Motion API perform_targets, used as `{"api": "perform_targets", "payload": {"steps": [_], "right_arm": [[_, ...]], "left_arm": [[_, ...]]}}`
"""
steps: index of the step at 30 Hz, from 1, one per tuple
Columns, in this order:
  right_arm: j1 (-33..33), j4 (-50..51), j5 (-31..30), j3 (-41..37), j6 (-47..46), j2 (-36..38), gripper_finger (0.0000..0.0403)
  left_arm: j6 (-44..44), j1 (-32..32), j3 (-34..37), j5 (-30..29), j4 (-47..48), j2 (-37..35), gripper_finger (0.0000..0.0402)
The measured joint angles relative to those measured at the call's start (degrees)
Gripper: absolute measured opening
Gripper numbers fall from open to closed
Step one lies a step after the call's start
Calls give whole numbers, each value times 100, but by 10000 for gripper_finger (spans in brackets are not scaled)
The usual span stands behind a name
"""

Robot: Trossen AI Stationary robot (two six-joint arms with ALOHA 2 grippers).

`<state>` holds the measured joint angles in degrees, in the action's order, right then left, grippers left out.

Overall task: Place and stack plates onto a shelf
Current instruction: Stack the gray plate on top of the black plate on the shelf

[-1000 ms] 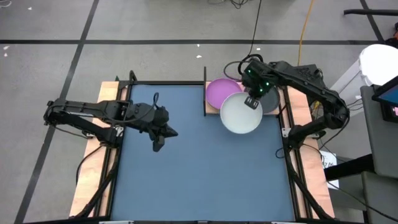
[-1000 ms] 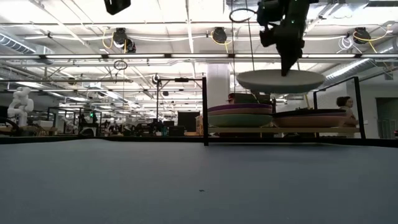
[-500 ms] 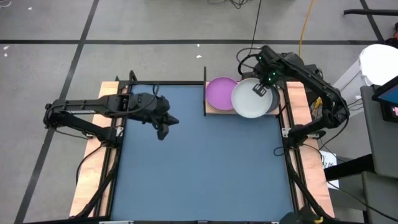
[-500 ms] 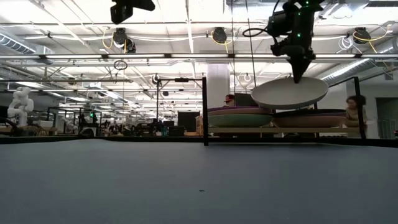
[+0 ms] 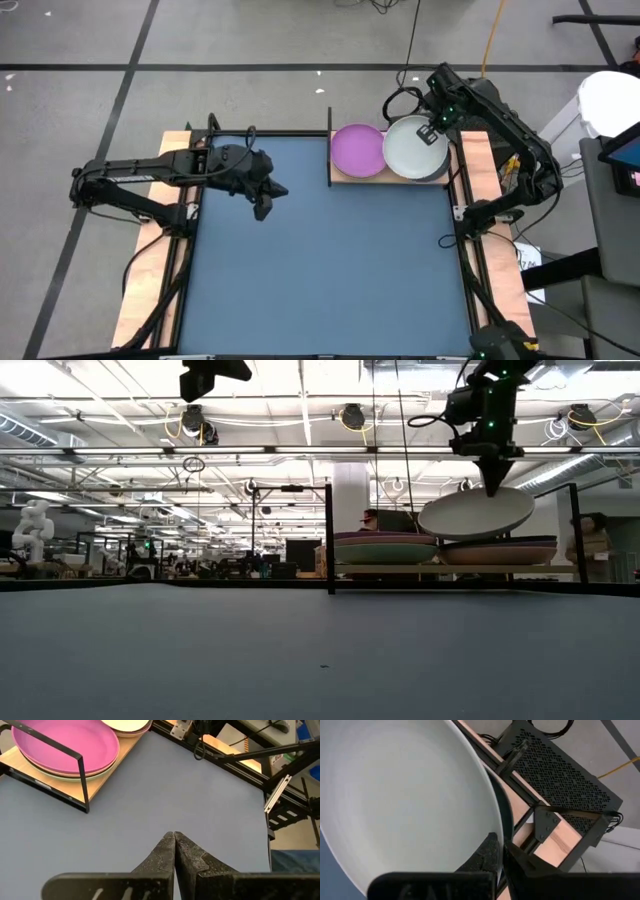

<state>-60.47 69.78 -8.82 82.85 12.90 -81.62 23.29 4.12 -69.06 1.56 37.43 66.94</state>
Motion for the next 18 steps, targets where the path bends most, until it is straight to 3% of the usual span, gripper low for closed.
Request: {"api": "perform_targets", "payload": {"steps": [18], "right_arm": [[-409, 164, -33, -7, 420, 0, 0]], "left_arm": [[122, 0, 0, 53, -2, 0, 4]]}}
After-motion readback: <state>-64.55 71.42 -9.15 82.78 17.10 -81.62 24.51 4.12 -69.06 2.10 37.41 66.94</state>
